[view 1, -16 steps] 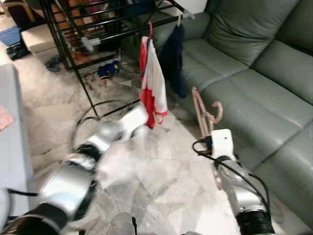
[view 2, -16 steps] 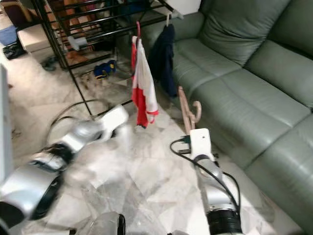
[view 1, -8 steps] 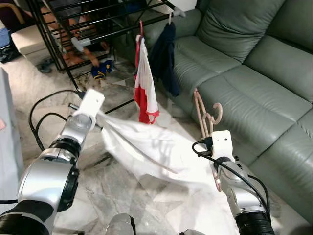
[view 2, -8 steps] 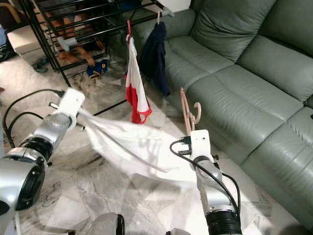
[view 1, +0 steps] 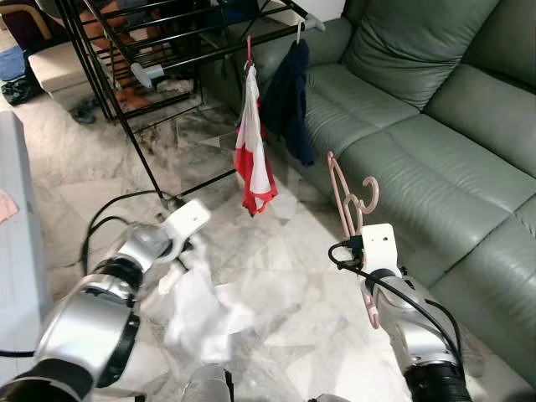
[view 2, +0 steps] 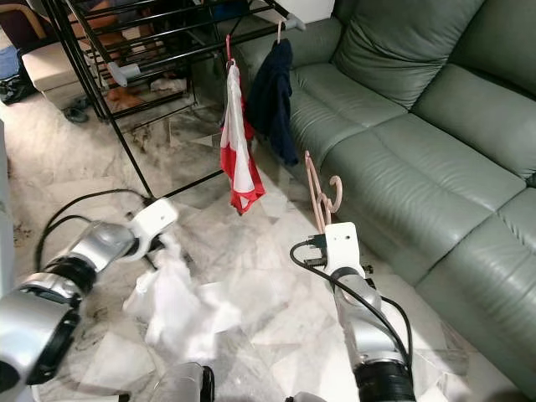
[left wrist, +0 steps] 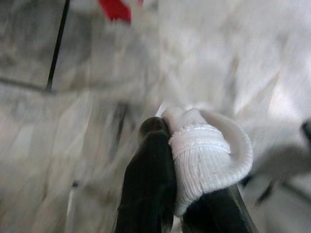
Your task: Hang hanger
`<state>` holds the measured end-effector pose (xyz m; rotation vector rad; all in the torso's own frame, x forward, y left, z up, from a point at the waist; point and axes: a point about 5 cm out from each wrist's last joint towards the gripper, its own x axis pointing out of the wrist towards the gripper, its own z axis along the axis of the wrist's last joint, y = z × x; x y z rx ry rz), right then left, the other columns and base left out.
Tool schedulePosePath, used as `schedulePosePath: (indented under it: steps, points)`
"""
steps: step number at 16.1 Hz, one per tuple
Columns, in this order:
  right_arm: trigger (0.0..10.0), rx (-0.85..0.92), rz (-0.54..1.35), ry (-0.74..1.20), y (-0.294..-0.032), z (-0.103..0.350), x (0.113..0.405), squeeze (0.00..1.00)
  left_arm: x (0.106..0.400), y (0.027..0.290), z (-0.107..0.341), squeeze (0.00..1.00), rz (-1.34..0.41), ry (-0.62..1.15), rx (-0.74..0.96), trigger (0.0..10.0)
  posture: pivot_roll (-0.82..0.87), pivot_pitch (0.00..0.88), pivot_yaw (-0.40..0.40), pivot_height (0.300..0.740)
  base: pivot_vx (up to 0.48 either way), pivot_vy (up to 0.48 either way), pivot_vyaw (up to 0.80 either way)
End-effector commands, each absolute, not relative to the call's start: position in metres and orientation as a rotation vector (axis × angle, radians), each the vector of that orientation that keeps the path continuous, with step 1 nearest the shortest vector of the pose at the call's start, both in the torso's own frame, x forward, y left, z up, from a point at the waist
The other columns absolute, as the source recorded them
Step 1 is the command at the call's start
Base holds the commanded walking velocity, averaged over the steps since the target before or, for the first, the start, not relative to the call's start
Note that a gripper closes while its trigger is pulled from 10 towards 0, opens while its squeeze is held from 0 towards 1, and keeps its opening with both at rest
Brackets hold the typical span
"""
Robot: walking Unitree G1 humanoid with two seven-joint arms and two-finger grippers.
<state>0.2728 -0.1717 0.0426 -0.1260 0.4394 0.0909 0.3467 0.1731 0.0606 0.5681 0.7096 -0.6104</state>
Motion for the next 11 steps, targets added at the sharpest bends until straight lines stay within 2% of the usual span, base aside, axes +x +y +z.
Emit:
schedulePosePath:
  steps: [1, 3, 5, 7, 11]
  points:
    - [10.0, -0.137, 0.143, 0.403, -0.172, 0.052, 0.274, 0.0, 0.36, 0.155, 0.081, 0.0, -0.585, 0.588, 0.506, 10.0, 0.0, 0.015, 0.021, 0.74, 0.0, 0.0, 0.0]
    - [10.0, -0.138, 0.165, 0.362, -0.183, 0.062, 0.275, 0.0, 0.371, 0.144, 0.099, 0.0, -0.461, 0.432, 0.356, 10.0, 0.0, 0.023, 0.023, 0.74, 0.0, 0.0, 0.0]
    - [10.0, -0.133, 0.167, 0.345, -0.188, 0.065, 0.275, 0.0, 0.37, 0.141, 0.103, 0.0, -0.438, 0.386, 0.281, 10.0, -0.01, 0.024, 0.025, 0.74, 0.0, 0.0, 0.0]
    - [10.0, -0.079, 0.207, 0.268, -0.184, 0.074, 0.264, 0.0, 0.351, 0.136, 0.094, 0.0, -0.36, 0.271, 0.161, 10.0, -0.02, 0.017, 0.03, 0.74, 0.0, 0.0, 0.0]
    - [10.0, -0.019, 0.247, 0.232, -0.171, 0.076, 0.25, 0.0, 0.324, 0.134, 0.082, 0.0, -0.315, 0.184, 0.088, 10.0, -0.02, 0.015, 0.029, 0.74, 0.0, -0.064, 0.0]
